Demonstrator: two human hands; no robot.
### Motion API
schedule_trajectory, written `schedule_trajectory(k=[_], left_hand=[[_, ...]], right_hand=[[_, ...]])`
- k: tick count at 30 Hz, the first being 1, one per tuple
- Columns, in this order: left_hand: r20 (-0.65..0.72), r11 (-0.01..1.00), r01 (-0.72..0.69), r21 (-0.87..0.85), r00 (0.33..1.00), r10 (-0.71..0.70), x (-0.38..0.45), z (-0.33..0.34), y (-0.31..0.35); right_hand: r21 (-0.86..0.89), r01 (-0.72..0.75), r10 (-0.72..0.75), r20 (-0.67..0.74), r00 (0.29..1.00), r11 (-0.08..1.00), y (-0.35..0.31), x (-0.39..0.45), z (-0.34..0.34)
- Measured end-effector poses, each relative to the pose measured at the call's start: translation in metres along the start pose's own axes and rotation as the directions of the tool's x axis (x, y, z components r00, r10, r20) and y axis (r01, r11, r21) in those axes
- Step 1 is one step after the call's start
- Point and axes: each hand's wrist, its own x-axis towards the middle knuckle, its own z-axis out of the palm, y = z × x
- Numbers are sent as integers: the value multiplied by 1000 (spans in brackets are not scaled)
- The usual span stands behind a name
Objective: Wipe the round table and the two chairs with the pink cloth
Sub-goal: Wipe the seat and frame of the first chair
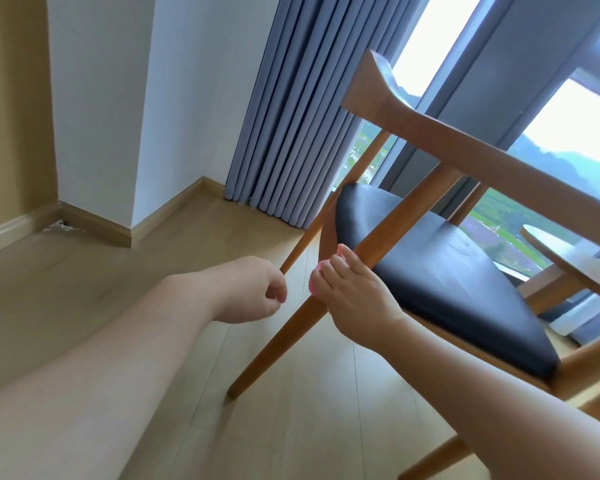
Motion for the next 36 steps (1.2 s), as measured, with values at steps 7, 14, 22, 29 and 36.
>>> schedule_trajectory(k=[7, 14, 22, 29, 36], left_hand=[[-4, 1000, -16, 2, 1000, 16, 5, 1, 11], [-13, 998, -62, 16, 998, 62, 11, 4, 16], [1, 999, -46, 10, 999, 46, 10, 2, 14], [-4, 1000, -14, 0, 1000, 14, 8, -1, 7], [-16, 1000, -10, -3, 1000, 10, 1, -7, 5]], right_hand=[[-4, -48, 46, -222, 974, 999, 76, -10, -27], [-112, -240, 199, -292, 936, 964, 128, -17, -53], [-94, -273, 236, -291, 927, 957, 119, -17, -51], [-104, -222, 210, -117, 971, 969, 78, -9, -36], [-108, -156, 160, 29, 987, 982, 17, -1, -14]])
